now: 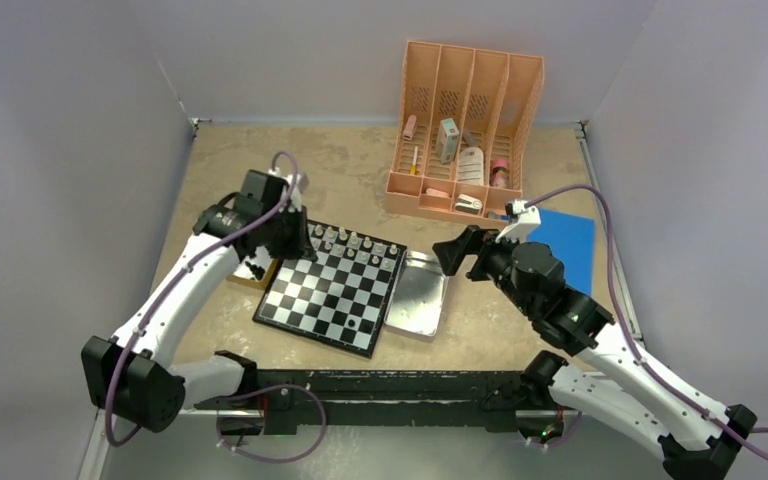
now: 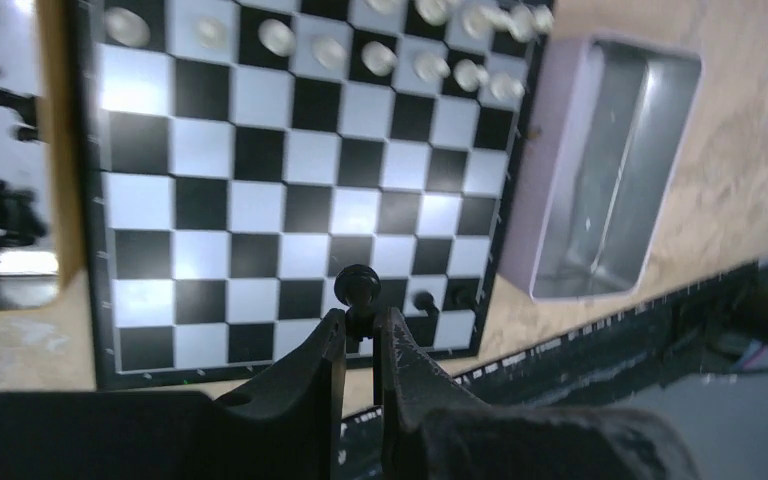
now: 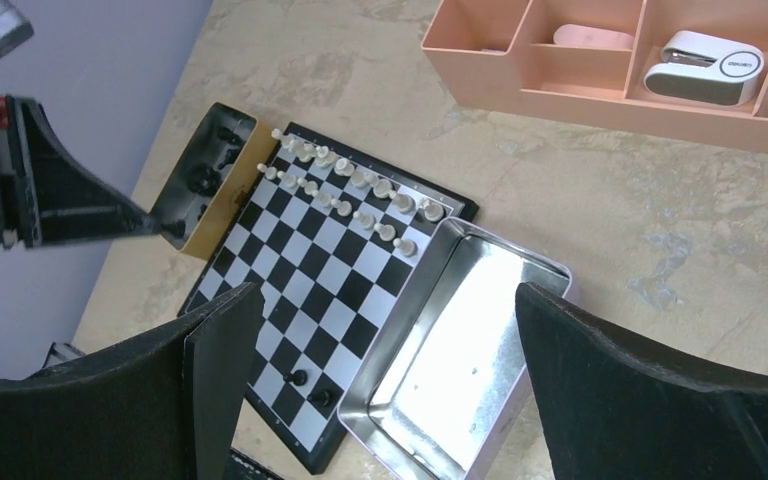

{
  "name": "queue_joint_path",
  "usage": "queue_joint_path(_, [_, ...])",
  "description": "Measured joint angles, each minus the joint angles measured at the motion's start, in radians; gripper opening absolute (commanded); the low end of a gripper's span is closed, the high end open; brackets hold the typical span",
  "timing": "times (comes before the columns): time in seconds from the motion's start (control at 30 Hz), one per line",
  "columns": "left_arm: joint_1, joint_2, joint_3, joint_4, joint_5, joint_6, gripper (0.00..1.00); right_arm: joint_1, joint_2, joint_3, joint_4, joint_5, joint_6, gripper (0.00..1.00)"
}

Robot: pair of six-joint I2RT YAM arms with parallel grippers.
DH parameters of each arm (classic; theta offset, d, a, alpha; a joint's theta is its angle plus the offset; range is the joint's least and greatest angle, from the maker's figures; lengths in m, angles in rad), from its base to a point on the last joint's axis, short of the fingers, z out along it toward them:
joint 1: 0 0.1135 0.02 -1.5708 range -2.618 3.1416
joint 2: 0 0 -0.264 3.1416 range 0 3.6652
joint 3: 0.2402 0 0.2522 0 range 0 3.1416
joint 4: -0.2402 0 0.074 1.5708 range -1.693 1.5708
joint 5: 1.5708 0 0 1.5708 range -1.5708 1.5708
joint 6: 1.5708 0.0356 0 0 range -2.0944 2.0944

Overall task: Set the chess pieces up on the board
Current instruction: Place the chess piece on the chessboard.

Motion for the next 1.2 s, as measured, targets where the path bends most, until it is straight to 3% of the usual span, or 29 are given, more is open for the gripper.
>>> queue_joint_path(0.4, [-0.427, -0.044, -0.066, -0.123, -0.104, -0.201, 0.07, 0.0, -0.017, 0.056, -0.027, 0.04, 0.016, 0.99])
queue_joint_path(0.67, [-0.566, -0.076, -0.188, -0.074, -0.137, -0.307, 0.07, 0.0, -0.031, 0.06, -0.046, 0.059, 0.039, 0.99])
queue_joint_path(0.93, [-0.756, 0.068, -0.215, 0.021, -0.189, -0.387, 0.06, 0.0, 0.005, 0.079, -0.056, 0.077, 0.043, 0.99])
queue_joint_path(1.2, [-0.785, 0.119, -0.22, 0.079, -0.22, -0.409, 0.07, 0.0, -0.005, 0.105, -0.057, 0.077, 0.053, 0.99])
